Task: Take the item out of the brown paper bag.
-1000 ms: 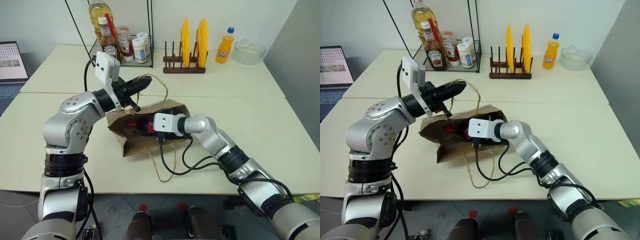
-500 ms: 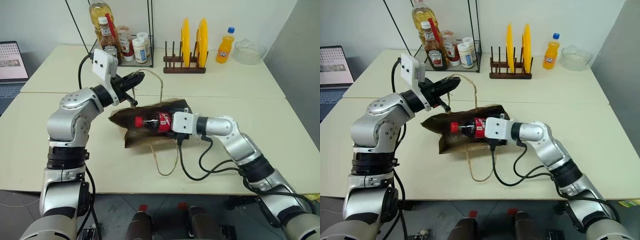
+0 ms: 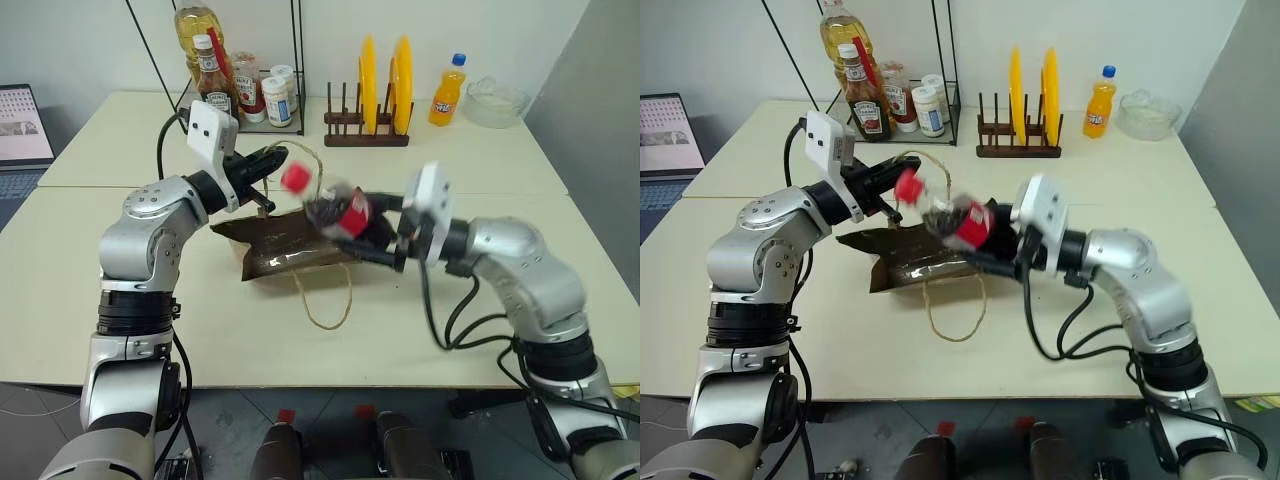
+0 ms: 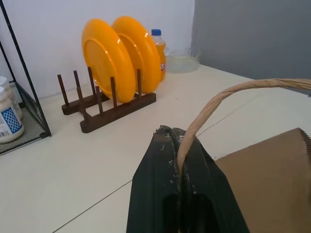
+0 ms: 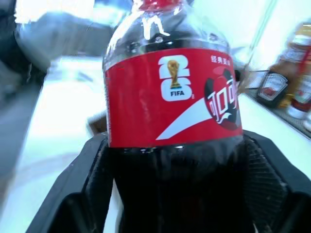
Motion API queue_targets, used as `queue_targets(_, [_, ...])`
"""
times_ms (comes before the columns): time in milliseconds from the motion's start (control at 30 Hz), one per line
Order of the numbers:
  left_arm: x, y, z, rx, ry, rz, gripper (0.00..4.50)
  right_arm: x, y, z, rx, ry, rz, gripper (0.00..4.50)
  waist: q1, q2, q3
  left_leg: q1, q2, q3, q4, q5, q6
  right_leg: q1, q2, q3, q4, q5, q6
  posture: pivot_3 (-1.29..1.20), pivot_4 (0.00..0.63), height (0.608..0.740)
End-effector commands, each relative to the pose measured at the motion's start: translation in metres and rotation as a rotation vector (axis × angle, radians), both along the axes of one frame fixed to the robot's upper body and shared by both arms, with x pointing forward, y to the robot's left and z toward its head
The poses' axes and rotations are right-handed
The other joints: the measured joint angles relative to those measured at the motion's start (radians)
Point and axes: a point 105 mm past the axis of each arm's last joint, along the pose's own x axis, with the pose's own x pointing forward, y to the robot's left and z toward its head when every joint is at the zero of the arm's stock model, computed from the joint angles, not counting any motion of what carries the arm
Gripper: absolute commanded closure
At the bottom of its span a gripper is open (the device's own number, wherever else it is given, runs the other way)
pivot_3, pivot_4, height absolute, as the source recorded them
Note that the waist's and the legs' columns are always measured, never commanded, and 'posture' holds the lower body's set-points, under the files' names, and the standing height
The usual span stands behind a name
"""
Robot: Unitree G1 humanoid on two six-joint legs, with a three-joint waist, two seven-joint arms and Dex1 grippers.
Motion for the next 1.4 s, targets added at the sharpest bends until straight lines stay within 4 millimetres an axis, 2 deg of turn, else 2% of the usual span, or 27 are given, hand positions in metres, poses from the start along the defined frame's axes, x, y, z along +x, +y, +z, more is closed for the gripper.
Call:
queue_targets(33, [-0.005, -0.004, 0.012, 0.009, -0.055, -0.02, 4.5, 0.013, -0.031, 0.026, 0.046, 0.024, -0.178, 1.33, 0.001, 0.0, 0.0, 0.0, 0.0, 0.0, 0.0, 0.0, 0.0, 0.0, 0.0, 0.0, 0.0, 0.0, 0.0, 0.0, 0.15, 0.74])
queue_targets(133, [-0.005, -0.004, 0.012, 0.017, -0.051, -0.026, 4.5, 0.039, -0.074, -0.001, -0.208, 0.008, -0.405, 1.33, 0.016, 0.0, 0.0, -0.001, -0.001, 0.0, 0.0, 0.0, 0.001, 0.0, -0.001, 0.0, -0.002, 0.0, 0.0, 0.0, 0.15, 0.74])
queue_targets(200, [-0.004, -0.005, 0.012, 0.021, -0.05, -0.028, 4.5, 0.057, -0.11, -0.021, -0.375, 0.024, -0.544, 1.33, 0.024, 0.0, 0.0, -0.002, -0.002, 0.0, 0.001, 0.0, 0.001, 0.0, -0.002, 0.0, -0.003, 0.0, 0.0, 0.0, 0.15, 0.74])
queue_targets(333, [-0.003, -0.006, 0.013, 0.024, -0.049, -0.031, 4.5, 0.069, -0.153, -0.059, -0.602, 0.087, -0.604, 1.33, 0.02, 0.002, 0.001, -0.003, -0.003, 0.002, 0.002, -0.001, 0.001, -0.001, -0.002, 0.001, -0.003, 0.0, 0.0, 0.0, 0.15, 0.74])
queue_targets(433, [-0.004, -0.007, 0.012, 0.03, -0.048, -0.034, 4.5, 0.073, -0.168, -0.089, -0.69, 0.16, -0.594, 1.33, 0.009, 0.003, 0.002, -0.003, -0.002, 0.003, 0.001, -0.001, 0.001, -0.002, -0.002, 0.001, -0.002, 0.0, 0.0, 0.0, 0.15, 0.74])
queue_targets(500, [-0.005, -0.007, 0.011, 0.034, -0.049, -0.034, 4.5, 0.075, -0.169, -0.103, -0.681, 0.226, -0.578, 1.33, -0.004, 0.003, 0.002, -0.002, -0.002, 0.004, 0.001, -0.001, 0.001, -0.002, -0.002, 0.002, -0.002, 0.0, 0.0, 0.0, 0.15, 0.74])
queue_targets(733, [-0.01, -0.005, 0.012, 0.029, -0.053, -0.025, 4.5, 0.077, -0.171, -0.125, -0.697, 0.366, -0.541, 1.33, -0.007, 0.003, 0.002, -0.002, -0.001, 0.004, 0.003, 0.0, 0.001, -0.002, -0.001, 0.003, -0.001, 0.0, 0.001, 0.0, 0.15, 0.74])
queue_targets(767, [-0.01, -0.004, 0.012, 0.029, -0.053, -0.023, 4.5, 0.078, -0.172, -0.126, -0.704, 0.37, -0.541, 1.33, -0.006, 0.003, 0.002, -0.002, -0.001, 0.004, 0.003, 0.0, 0.001, -0.002, -0.001, 0.003, -0.001, 0.0, 0.001, 0.0, 0.15, 0.74])
queue_targets(900, [-0.012, -0.002, 0.011, 0.03, -0.053, -0.013, 4.5, 0.083, -0.174, -0.123, -0.697, 0.353, -0.551, 0.05, -0.005, 0.003, 0.002, -0.002, -0.002, 0.004, 0.004, 0.0, 0.001, -0.001, -0.001, 0.002, -0.001, 0.001, 0.001, 0.0, 0.15, 0.74])
queue_targets(1100, [-0.012, 0.003, 0.01, 0.036, -0.052, 0.009, 4.5, 0.081, -0.159, -0.099, -0.644, 0.263, -0.507, 0.05, -0.006, 0.003, 0.002, -0.002, -0.001, 0.004, 0.004, 0.0, 0.001, -0.001, -0.001, 0.002, -0.001, 0.001, 0.002, 0.0, 0.15, 0.74])
queue_targets(1267, [0.001, 0.02, 0.014, 0.047, -0.08, 0.111, 4.5, 0.07, -0.142, -0.058, -0.514, 0.174, -0.524, 0.05, -0.004, 0.004, 0.002, -0.003, -0.001, 0.003, 0.004, 0.0, 0.001, -0.001, -0.001, 0.002, -0.001, 0.001, 0.002, 0.0, 0.15, 0.74])
queue_targets(1400, [0.006, 0.025, 0.014, 0.027, -0.078, 0.132, 3.62, 0.063, -0.129, -0.039, -0.403, 0.104, -0.587, 0.0, -0.002, 0.004, 0.002, -0.004, -0.002, 0.002, 0.005, 0.0, 0.001, -0.001, -0.001, 0.001, -0.001, 0.001, 0.001, 0.0, 0.15, 0.74])
